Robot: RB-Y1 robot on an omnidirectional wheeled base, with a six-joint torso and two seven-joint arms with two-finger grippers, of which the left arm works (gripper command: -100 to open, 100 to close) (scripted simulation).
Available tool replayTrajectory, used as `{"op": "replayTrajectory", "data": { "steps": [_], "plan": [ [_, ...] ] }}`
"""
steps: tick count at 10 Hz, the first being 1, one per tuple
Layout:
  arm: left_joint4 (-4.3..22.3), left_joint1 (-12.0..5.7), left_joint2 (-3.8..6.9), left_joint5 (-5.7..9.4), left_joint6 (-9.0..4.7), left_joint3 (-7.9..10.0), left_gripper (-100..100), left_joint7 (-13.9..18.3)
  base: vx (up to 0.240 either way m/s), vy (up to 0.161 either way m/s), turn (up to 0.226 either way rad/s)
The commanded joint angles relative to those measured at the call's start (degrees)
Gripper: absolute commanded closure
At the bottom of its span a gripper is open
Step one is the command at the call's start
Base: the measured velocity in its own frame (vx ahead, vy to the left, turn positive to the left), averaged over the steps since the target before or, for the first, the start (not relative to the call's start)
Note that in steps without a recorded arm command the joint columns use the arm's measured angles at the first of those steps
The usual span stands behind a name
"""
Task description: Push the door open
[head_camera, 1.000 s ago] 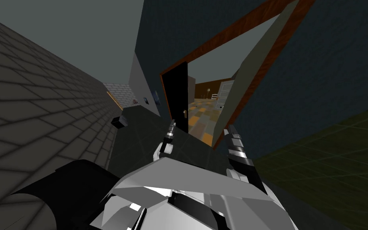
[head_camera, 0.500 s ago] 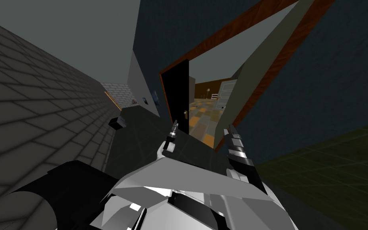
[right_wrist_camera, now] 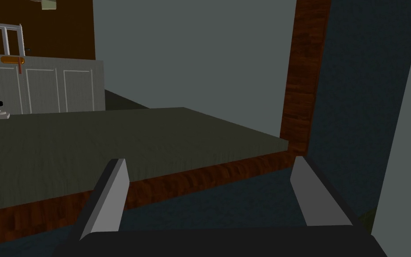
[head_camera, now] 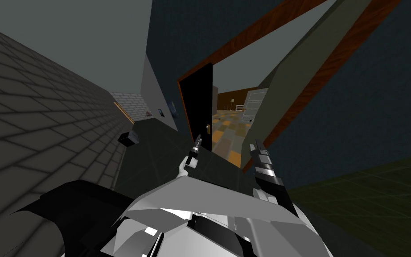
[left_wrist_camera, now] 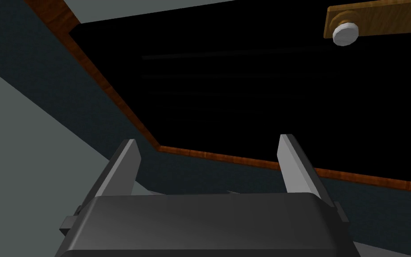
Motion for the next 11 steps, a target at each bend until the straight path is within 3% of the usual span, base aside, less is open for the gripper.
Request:
{"op": "replayTrajectory", "data": {
  "steps": [1, 11],
  "plan": [
    [2.86, -1.61, -0.11, -0.04, -0.18, -0.65, -100, 0.60, 0.083, 0.090, -0.015],
    [18.88, -11.99, -0.02, 0.10, 0.11, -4.10, -100, 4.83, 0.095, 0.085, -0.018]
  ]
}}
